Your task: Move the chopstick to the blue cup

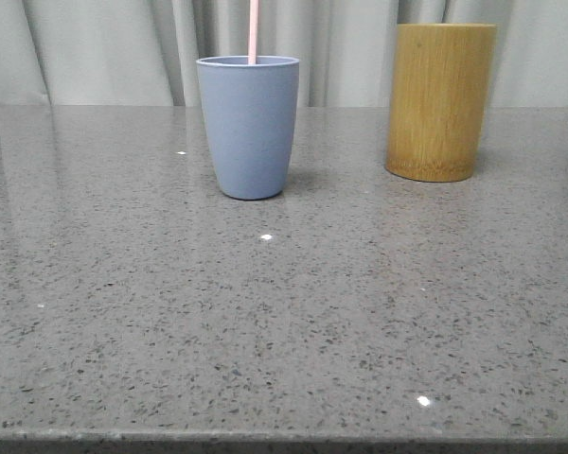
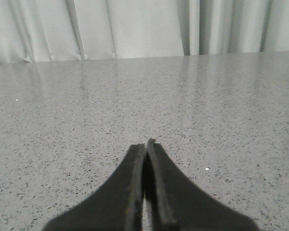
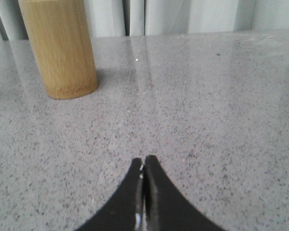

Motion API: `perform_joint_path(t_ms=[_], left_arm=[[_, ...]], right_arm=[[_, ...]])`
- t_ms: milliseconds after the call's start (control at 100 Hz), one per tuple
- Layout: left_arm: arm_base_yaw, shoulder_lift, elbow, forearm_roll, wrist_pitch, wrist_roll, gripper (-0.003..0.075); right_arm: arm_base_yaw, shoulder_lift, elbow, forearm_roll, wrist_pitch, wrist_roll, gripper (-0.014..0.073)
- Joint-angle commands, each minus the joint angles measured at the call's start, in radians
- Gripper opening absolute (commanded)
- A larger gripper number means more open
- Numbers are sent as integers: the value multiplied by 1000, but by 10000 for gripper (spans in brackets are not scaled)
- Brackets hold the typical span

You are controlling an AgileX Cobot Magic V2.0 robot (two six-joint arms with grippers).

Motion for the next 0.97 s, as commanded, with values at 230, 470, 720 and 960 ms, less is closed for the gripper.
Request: perform_joint_path(t_ms=[230,470,720,960], left_arm=[[2,-34,8,-6,-85,-10,-19],[2,-34,8,-6,-85,-10,-19],[2,-34,8,-6,-85,-10,-19],[2,-34,8,-6,-85,-10,-19]], right_arm=[[-9,-22,7,0,-144,-9,-68],[-9,-22,7,-2,-142,-9,-68],[-9,-22,7,-2,-142,-9,-68],[-9,-22,7,-2,-142,-9,-68]])
